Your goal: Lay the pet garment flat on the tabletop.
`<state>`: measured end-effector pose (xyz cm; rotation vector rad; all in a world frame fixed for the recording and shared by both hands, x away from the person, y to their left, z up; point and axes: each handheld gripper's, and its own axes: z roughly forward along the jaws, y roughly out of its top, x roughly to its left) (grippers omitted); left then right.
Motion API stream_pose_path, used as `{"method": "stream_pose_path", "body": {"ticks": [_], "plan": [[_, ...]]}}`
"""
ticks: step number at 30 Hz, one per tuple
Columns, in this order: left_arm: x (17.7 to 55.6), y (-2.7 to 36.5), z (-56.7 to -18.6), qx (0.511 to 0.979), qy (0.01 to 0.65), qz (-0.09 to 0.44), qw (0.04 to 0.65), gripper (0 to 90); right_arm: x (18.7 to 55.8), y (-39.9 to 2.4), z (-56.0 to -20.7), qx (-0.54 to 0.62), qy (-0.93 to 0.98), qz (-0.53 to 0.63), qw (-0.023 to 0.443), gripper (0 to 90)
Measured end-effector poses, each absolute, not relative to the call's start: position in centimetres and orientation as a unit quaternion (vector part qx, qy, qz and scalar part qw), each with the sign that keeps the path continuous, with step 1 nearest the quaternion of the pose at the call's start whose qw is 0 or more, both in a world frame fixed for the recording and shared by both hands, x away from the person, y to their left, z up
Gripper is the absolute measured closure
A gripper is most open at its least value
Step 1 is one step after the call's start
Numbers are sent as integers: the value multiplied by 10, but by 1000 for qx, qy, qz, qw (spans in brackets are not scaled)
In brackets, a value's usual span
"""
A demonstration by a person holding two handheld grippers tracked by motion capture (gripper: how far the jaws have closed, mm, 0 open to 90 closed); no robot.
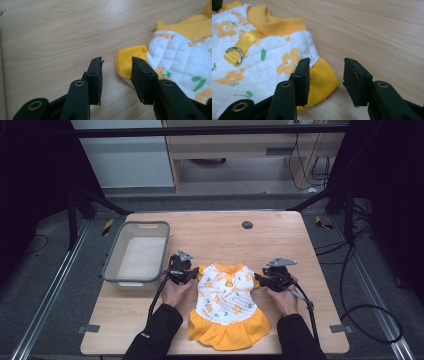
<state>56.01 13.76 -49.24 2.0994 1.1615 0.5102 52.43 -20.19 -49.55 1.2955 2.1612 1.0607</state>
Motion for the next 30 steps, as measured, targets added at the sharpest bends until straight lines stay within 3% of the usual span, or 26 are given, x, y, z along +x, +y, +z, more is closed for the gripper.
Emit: {"method": "stream_pose_path", "body": {"ticks": [14, 21, 30], "plan": [[558, 132, -496, 806, 451, 167, 346, 874, 524, -195, -501, 463, 792, 359, 173, 848], [556, 141, -490, 791, 459, 154, 375, 900, 521, -195, -491, 457, 783, 377, 188, 865], [549, 152, -431, 755, 425, 233, 443, 900, 524, -190, -440, 414, 754, 435, 267, 865]]}}
